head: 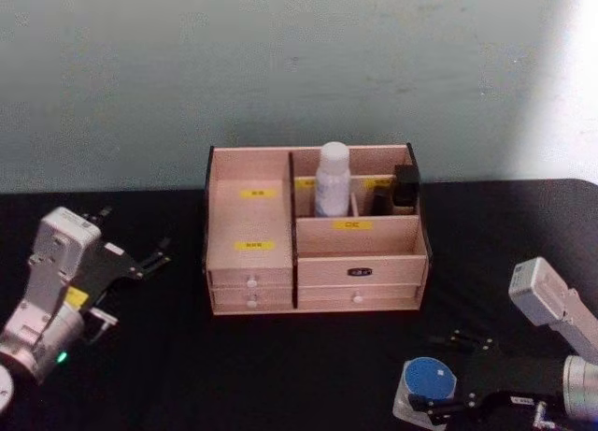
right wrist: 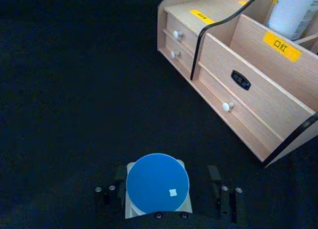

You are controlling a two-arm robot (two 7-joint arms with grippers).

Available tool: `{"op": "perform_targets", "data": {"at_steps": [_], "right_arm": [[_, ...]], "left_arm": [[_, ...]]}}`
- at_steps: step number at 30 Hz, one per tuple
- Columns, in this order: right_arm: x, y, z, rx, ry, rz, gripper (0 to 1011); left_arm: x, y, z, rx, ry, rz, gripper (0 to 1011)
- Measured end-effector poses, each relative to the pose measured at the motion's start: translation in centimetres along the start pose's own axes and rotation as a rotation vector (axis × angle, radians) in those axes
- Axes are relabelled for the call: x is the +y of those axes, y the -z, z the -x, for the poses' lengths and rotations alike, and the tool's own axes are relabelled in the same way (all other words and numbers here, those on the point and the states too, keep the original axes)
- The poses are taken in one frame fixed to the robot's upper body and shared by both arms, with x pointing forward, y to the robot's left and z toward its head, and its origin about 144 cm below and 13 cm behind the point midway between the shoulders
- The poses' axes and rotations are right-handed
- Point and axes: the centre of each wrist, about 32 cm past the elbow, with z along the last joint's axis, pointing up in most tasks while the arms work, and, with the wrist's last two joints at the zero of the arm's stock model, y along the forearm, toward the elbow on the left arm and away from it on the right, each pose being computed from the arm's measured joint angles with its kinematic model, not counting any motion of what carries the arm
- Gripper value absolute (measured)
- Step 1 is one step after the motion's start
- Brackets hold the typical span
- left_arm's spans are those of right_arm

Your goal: Pick up the facial cleanser and watermelon frost from the table and place them into the tiered storage box.

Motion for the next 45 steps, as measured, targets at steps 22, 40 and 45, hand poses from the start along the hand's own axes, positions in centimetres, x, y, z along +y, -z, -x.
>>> {"op": "perform_targets", "data": {"at_steps": [22,40,45], "right_arm": [[0.0,0.0,0.0,0.0,0.0,0.0,715],[0.0,0.0,0.0,0.0,0.0,0.0,715],[0.0,0.01,0.0,0.0,0.0,0.0,715]], "left_arm": [[0.0,0.0,0.0,0.0,0.0,0.0,1001],[0.0,0.0,0.0,0.0,0.0,0.0,1001],[0.0,0.0,0.0,0.0,0.0,0.0,1001]]}}
